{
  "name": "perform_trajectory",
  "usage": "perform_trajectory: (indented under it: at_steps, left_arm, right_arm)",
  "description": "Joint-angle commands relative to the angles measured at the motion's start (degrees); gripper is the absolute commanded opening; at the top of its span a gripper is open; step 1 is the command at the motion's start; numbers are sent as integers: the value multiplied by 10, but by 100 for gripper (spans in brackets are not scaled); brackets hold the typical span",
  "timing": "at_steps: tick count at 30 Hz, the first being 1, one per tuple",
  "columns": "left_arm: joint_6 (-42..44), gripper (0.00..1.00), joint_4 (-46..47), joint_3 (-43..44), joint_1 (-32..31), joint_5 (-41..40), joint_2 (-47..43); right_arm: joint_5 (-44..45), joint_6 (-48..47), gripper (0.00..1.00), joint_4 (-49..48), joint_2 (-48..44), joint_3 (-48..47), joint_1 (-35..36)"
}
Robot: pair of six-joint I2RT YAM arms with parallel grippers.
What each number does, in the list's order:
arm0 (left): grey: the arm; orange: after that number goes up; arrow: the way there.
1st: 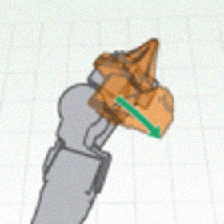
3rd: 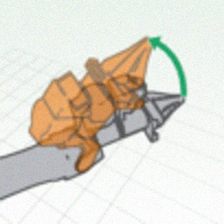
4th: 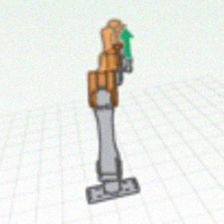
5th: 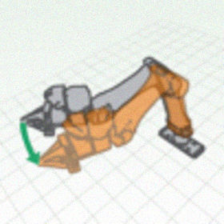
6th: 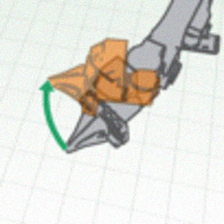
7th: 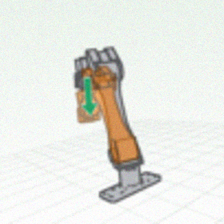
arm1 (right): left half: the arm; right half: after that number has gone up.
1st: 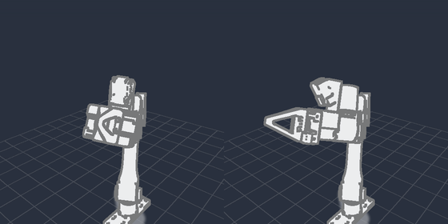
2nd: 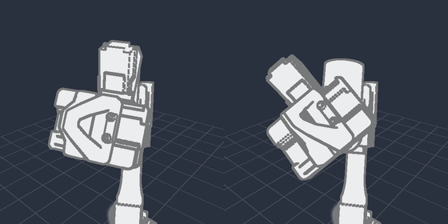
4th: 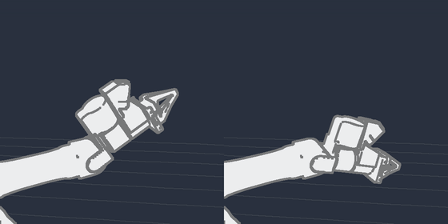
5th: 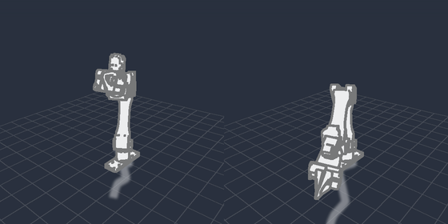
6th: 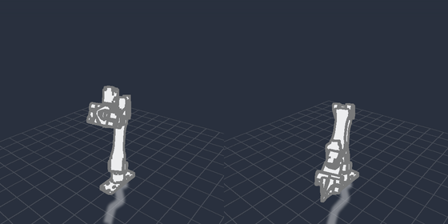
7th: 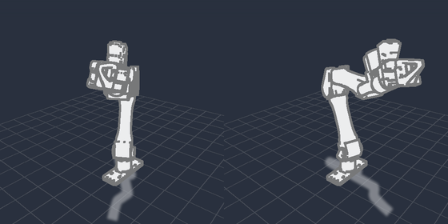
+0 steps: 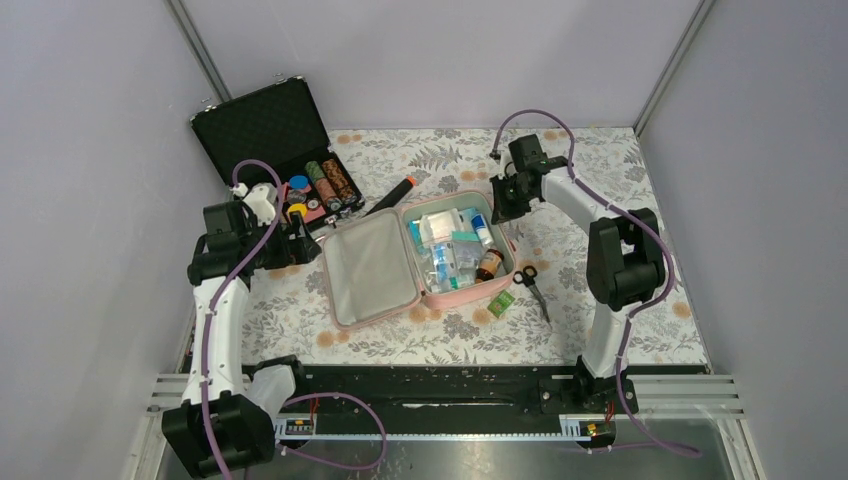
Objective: Organize the medicine kit
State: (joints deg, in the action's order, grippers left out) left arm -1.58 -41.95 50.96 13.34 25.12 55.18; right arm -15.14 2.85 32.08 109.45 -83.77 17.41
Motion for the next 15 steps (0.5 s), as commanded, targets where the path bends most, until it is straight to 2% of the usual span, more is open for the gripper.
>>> perform_trajectory:
  at_steps: [1,5,9,12,15]
  left_arm:
    - [-5,97,27,1,3,26,5]
    - [-4,97,27,2,2,43,7]
    - [-5,96,48,1,-4,65,17]
    - [-13,94,76,10,-26,75,36]
    - [-26,94,96,28,-69,73,60]
  right_arm:
    - [31,-37,9,19,21,-46,-24]
    - [-3,-32,33,33,3,-44,-43]
    - [-4,-44,53,9,-91,28,-70]
    - [30,-83,62,0,-165,96,-84]
    - [67,-122,64,2,-226,163,-84]
